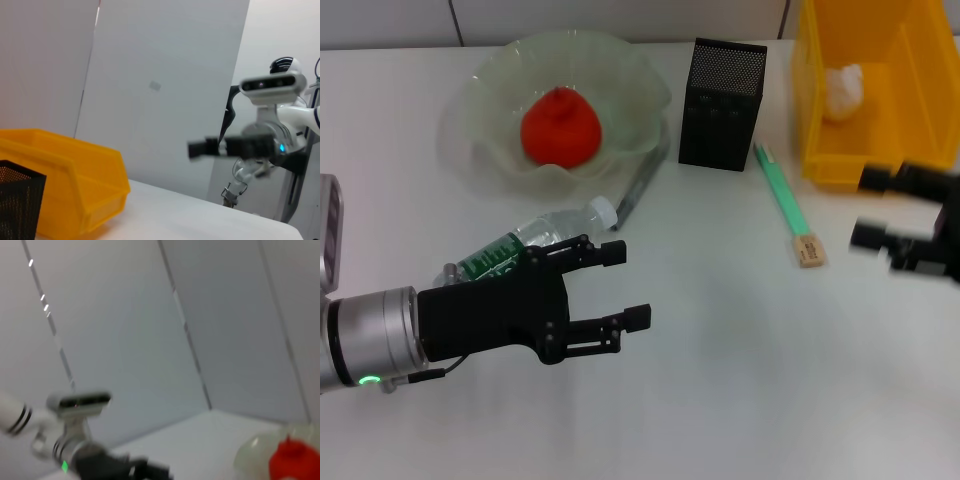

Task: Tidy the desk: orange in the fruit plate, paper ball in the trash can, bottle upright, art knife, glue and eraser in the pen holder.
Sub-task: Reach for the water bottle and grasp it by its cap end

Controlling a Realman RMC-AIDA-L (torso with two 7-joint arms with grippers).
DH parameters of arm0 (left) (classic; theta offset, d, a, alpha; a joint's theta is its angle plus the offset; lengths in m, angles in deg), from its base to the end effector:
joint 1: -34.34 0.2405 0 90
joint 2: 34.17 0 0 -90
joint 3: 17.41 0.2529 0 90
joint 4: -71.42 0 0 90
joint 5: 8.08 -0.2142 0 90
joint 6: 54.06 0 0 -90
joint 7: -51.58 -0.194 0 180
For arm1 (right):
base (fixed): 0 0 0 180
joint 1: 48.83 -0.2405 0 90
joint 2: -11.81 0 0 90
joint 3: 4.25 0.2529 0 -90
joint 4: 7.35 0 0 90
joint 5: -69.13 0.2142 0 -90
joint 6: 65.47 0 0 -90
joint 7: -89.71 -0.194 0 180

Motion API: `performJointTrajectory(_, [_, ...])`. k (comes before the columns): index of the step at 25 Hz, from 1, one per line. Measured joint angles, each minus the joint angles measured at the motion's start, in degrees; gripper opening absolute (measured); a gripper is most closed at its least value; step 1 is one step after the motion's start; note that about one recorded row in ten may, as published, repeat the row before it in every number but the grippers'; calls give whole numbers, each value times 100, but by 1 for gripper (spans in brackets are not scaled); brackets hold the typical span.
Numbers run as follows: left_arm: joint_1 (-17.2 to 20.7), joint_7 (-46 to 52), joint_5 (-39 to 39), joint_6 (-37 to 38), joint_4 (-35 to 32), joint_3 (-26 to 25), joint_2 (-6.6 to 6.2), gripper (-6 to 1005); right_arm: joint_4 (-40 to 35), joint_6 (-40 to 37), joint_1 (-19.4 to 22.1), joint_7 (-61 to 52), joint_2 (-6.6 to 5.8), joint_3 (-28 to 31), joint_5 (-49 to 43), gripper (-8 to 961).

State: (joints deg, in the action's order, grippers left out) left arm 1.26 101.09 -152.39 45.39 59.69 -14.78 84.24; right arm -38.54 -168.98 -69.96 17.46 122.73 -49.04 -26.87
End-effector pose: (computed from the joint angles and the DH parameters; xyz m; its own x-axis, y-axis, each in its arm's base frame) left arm -0.2354 0.2801 -0.0854 0.7095 0.2214 0.6690 0.3198 -0.9471 -0.0258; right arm 0.2619 0.2973 0.0183 0.6774 -0.2609 -0.6878 -0.4271 -0.9008 -0.0790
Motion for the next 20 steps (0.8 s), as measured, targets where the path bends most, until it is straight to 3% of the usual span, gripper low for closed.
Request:
performJointTrajectory(8, [21, 6, -1, -134, 3, 19, -2, 797, 54, 494, 206, 1110, 365, -19, -942, 777])
performJointTrajectory(15, [-11, 62, 1, -179, 37, -47, -2, 797, 86, 693, 205, 1198, 426, 6, -1101, 779])
performJointTrajectory(20, [-266, 611, 309, 35, 49, -209, 6, 796, 96, 731, 201, 1203, 429, 6, -1101, 779])
